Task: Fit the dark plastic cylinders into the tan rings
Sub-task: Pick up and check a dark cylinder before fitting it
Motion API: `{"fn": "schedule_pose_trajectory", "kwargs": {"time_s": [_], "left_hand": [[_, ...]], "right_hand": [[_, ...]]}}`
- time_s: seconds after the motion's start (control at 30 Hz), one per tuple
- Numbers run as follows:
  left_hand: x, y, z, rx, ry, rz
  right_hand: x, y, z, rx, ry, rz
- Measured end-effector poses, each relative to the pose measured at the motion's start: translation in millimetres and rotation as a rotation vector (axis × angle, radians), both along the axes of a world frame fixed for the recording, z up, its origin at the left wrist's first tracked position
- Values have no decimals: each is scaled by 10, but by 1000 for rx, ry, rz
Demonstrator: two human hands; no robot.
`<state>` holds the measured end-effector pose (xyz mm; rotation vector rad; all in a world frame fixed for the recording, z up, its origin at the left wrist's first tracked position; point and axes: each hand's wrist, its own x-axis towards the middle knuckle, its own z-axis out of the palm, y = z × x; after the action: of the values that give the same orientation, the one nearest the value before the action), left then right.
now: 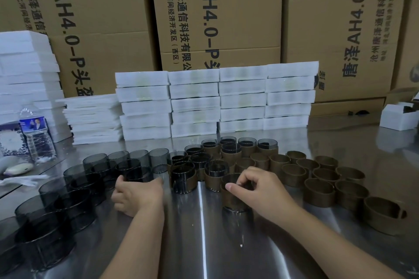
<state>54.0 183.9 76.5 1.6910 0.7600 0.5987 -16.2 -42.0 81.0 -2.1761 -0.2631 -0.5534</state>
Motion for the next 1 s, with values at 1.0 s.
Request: {"fn": "schedule_pose_trajectory", "kwargs": {"time_s": [1.0], "left_hand": [[13,-142,-45,7,-169,-65]], "right_hand": [[-71,100,-21,-324,27,117]]}}
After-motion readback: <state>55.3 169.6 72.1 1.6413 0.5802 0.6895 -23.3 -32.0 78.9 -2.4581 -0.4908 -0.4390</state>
